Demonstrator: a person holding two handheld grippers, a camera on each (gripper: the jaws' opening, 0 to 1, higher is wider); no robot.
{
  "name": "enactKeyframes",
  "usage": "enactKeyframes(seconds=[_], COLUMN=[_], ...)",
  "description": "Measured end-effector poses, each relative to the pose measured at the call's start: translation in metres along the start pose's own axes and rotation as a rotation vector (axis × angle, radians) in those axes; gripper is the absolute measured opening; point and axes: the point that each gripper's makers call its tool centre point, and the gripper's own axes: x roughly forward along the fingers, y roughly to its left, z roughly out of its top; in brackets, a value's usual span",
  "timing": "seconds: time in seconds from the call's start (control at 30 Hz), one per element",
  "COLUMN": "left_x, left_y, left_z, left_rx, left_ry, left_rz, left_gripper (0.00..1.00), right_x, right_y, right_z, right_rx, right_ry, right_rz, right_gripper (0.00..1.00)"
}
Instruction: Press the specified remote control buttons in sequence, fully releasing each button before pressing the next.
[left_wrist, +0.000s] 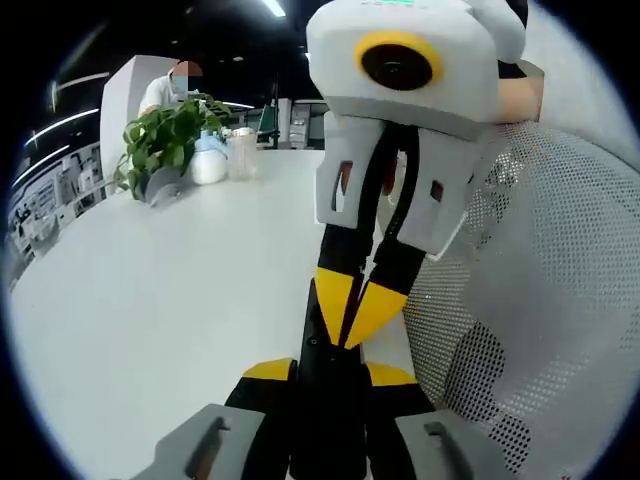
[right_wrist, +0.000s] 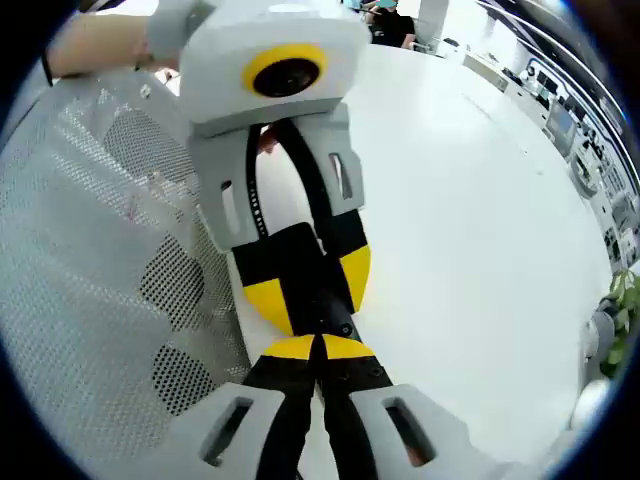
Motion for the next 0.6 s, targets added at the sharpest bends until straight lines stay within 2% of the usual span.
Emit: enactKeyframes(seconds=[0.1,0.2,0.27,0.3,0.33,0.37,0.4,0.5,0.6], left_x=[-0.0001,-0.0001,0.0000,0.0000,0.0001,0.0002,0.0002,0.0003,0.0004], left_y=[0.0001,0.0000,-0.0001,-0.0001,0.0000,0.0001,0.0001,0.0001,0.0002], left_z=[0.0000,0.0001,0.0001,0.0001,0.0001,0.0001,0.0002,0.0002,0.0001], left_rx=[0.002,0.003,0.004,0.004,0.005,0.006,0.005,0.003,0.002], left_ry=[0.000,0.003,0.003,0.004,0.004,0.004,0.004,0.004,0.004], left_rz=[-0.001,-0.002,-0.002,-0.002,-0.002,-0.002,-0.002,-0.002,-0.003], left_gripper=[0.25,0.25,0.25,0.25,0.25,0.25,0.25,0.25,0.25], right_x=[0.0002,-0.0028,-0.0033,-0.0014,0.0003,-0.0004,-0.0009,0.0008,0.0018], right_y=[0.0010,-0.0070,-0.0072,-0.0025,-0.0006,-0.0042,-0.0013,-0.0001,-0.0014], right_z=[-0.0004,0.0009,0.0024,-0.0017,-0.0040,0.0005,-0.0036,-0.0022,-0.0006], right_rx=[0.018,0.000,0.044,0.068,0.056,-0.009,-0.014,-0.050,-0.068], right_ry=[-0.004,-0.011,-0.031,-0.013,0.002,-0.018,0.012,0.002,0.034], right_rz=[0.006,-0.041,-0.026,0.003,0.010,-0.020,-0.017,-0.036,-0.048], right_gripper=[0.00,0.00,0.00,0.00,0.00,0.00,0.00,0.00,0.00])
